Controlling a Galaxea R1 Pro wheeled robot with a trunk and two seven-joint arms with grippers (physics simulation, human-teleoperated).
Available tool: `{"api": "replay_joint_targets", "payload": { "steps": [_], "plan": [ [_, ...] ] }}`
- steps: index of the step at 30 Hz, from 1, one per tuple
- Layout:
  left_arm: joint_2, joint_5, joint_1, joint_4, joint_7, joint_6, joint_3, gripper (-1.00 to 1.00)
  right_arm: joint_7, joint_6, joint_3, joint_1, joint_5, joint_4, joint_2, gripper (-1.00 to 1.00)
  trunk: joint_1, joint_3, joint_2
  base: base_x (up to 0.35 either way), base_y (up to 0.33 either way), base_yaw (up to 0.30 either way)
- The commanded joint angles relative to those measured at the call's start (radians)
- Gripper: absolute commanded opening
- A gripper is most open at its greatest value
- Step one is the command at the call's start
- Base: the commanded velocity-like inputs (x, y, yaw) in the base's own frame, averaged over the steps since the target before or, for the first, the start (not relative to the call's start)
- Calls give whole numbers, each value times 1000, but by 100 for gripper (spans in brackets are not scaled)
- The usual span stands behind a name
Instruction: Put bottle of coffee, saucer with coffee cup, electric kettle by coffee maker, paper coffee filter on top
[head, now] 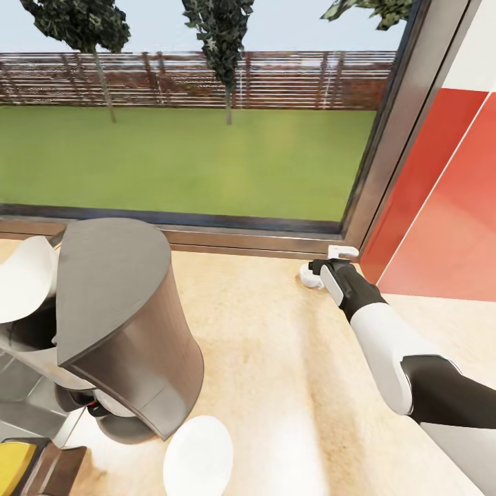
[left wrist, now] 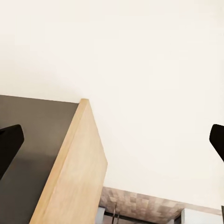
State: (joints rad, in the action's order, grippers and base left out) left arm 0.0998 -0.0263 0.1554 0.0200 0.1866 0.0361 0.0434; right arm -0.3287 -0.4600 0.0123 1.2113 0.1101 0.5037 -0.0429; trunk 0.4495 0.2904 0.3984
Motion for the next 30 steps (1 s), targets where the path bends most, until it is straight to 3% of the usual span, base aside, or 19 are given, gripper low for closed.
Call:
{"api": "replay_joint_targets", "payload": {
  "steps": [1, 30],
  "plan": [
    [0, -3, -1, 1, 3, 4, 4, 100, -7, -3, 1, 1, 10, 1, 0, 100, 1, 2, 2, 0, 0, 0],
    [0, -3, -1, 1, 4, 4, 4, 100, -8, 2, 0, 1, 11, -22, 2, 100, 1, 40, 2, 0, 0, 51]
  ]
}}
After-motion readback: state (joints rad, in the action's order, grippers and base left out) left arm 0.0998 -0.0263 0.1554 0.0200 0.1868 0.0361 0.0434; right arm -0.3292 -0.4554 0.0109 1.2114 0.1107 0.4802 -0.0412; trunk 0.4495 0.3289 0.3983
